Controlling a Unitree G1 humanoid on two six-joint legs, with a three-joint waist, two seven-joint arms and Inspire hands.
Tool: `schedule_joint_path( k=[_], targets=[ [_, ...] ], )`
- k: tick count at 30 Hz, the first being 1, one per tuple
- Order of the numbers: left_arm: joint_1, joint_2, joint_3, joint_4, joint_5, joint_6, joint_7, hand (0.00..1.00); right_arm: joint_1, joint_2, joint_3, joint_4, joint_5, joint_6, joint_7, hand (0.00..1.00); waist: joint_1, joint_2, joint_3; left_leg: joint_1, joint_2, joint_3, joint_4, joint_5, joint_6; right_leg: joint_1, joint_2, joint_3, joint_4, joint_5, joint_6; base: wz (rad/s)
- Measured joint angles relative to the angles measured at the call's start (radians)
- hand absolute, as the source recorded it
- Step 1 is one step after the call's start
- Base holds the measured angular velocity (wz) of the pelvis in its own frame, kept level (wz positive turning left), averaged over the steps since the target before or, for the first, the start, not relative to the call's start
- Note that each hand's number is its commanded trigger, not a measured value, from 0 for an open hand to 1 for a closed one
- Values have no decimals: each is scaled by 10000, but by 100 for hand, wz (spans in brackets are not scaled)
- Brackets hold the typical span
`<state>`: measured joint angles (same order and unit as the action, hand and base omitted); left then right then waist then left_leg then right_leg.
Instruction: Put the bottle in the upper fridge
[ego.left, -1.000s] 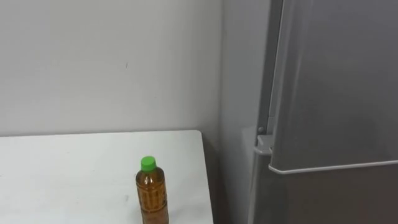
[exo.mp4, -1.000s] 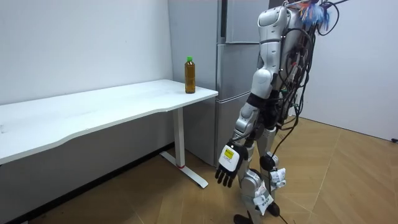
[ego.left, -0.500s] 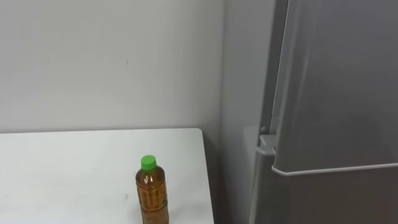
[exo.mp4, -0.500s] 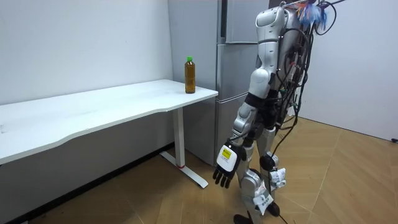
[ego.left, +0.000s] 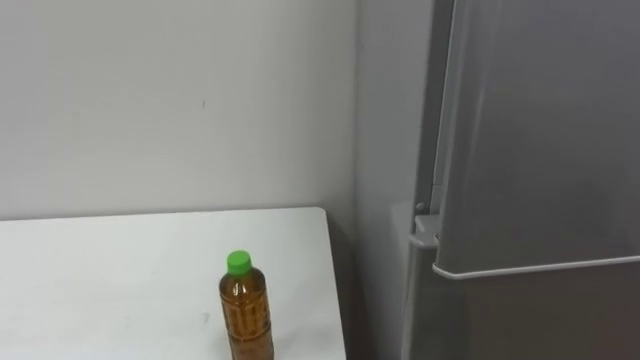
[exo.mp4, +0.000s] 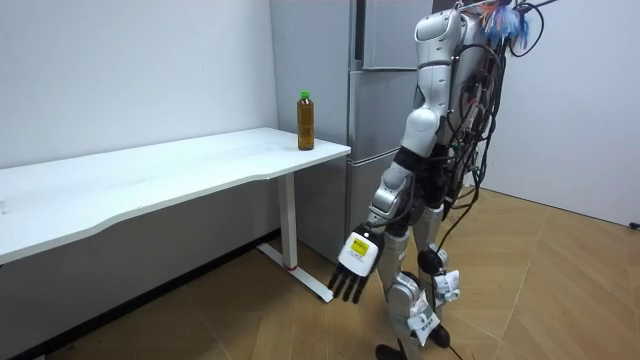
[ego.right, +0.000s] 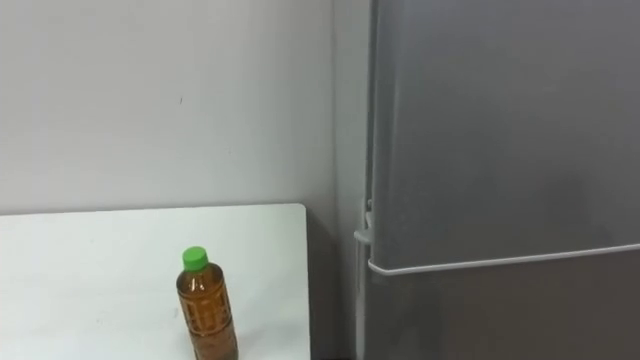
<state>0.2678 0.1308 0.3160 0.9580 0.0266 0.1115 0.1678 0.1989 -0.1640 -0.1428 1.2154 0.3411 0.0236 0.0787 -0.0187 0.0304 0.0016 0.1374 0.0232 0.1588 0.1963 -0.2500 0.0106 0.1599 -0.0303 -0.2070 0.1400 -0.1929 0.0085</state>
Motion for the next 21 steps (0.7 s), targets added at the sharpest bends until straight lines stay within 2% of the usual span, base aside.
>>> schedule_joint_path(
  k=[2,7,9,11,14,15,21],
  targets=[
    [-34,19,169,-425,-403,-417,333,0,2,-78,0,-2,-72,-14,16,0,4,70,21,85,-20,8,-30,2,1,67,22,-28,25,-2,4,0],
    [-164,23,537,-2047,-1275,-652,921,0,96,-88,-348,-145,-580,-39,94,0,26,123,3,129,-3,21,-75,1,1,32,35,-52,29,-5,7,-2],
    [-302,44,654,-2786,-1687,-1046,1415,0,58,-131,-391,-156,-851,-133,68,0,125,172,8,92,-13,62,-67,2,1,-69,36,4,119,-5,6,-5],
    [-421,49,655,-3038,-1871,-1278,1695,0,81,-176,-391,-154,-907,-142,67,0,175,202,-11,125,-23,103,-102,2,1,-35,35,29,116,-5,6,-5],
    [-473,47,656,-3742,-1891,-1308,2045,0,186,-172,-383,-153,-958,-165,64,0,207,250,-20,126,-27,96,-116,2,1,-29,38,64,114,-5,6,0],
    [-471,40,656,-3945,-1894,-1310,2129,0,217,-173,-384,-153,-1013,-184,61,0,206,240,-45,129,-25,95,-116,2,1,-29,41,71,115,-5,6,0],
    [-425,29,547,-6053,-2124,-1568,2910,0,316,-142,-372,-163,-935,-227,-37,0,204,233,-58,142,-22,54,-123,2,1,62,43,29,144,-4,7,1]
  ],
)
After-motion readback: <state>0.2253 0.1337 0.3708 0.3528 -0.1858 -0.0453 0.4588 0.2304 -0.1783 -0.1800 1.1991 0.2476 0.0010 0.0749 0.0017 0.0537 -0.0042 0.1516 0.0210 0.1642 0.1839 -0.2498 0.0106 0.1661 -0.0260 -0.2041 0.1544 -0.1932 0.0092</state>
